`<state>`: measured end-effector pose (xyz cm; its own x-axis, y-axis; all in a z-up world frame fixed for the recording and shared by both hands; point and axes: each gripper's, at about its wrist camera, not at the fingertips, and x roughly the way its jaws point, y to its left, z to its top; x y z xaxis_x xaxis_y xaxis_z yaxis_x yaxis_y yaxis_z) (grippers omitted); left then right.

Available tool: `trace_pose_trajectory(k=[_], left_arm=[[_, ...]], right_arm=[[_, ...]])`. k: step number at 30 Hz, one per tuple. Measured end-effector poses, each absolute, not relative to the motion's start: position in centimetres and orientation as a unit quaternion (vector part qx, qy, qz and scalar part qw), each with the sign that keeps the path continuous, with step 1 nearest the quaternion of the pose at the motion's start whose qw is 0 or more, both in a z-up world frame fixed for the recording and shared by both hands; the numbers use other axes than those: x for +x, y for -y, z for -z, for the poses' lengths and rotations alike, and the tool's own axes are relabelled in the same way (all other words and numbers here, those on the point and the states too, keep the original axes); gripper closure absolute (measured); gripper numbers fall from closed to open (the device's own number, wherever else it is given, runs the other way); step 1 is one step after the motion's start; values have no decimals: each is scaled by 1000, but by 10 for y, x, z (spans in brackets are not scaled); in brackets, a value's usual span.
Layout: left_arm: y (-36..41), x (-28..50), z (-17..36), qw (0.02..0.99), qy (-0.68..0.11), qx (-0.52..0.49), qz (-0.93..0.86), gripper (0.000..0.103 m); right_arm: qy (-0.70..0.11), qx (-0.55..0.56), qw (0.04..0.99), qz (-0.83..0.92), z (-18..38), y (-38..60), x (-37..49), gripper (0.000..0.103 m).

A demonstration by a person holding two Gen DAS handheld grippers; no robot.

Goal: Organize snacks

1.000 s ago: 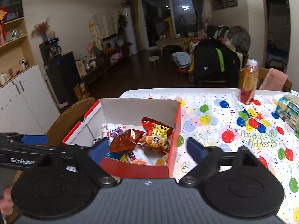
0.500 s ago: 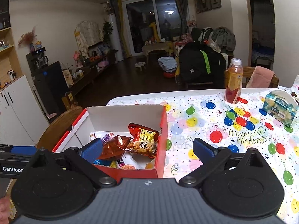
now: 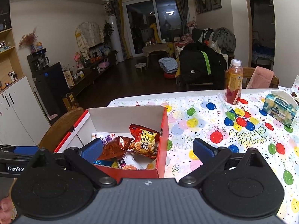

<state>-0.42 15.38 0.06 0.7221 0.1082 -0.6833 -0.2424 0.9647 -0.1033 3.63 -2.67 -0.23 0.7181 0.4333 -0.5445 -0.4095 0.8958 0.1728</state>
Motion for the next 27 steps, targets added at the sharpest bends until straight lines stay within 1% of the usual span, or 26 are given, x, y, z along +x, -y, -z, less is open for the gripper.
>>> trace_pose_trajectory(k=[27], left_arm=[[-152,-2,3,922,-365,-93,-93,0]], right_arm=[[-304,17,925,-229,2,29,35,0]])
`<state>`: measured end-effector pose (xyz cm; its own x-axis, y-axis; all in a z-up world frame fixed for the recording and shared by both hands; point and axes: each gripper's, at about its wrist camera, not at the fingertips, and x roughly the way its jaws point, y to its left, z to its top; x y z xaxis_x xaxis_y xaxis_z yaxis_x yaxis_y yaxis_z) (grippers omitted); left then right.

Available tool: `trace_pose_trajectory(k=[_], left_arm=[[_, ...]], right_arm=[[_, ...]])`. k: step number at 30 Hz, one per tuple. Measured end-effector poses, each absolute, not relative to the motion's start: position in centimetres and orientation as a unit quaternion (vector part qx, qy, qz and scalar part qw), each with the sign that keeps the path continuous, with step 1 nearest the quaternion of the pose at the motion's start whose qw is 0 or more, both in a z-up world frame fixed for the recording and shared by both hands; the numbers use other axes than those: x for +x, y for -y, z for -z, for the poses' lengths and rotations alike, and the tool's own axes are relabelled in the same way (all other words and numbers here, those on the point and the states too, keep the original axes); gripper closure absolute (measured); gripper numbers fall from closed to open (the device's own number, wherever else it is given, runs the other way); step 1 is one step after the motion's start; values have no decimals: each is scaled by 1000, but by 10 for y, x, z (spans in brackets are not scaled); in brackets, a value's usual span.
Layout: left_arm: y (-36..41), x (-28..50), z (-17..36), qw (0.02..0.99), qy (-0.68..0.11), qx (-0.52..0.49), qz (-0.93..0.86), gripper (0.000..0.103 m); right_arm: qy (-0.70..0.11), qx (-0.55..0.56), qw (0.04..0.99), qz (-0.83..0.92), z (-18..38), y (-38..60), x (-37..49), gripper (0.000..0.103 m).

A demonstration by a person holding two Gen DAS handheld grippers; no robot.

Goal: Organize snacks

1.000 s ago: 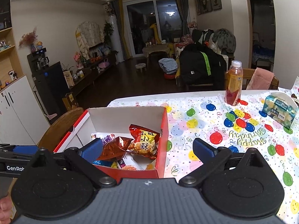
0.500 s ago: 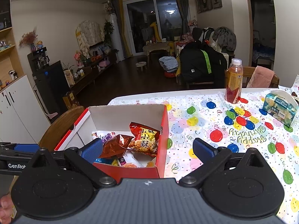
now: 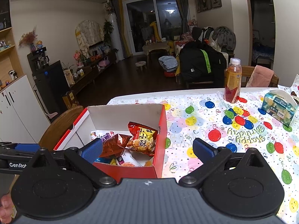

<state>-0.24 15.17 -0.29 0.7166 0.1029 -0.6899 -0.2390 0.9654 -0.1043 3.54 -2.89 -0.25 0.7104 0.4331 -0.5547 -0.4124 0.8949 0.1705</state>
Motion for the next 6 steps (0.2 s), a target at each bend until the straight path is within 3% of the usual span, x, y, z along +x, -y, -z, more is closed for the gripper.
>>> trace_pose_trajectory(k=[6], left_arm=[[-152,-2,3,921,-366,-93,-93,0]], right_arm=[[-308,20,924,-227,3,34,36,0]])
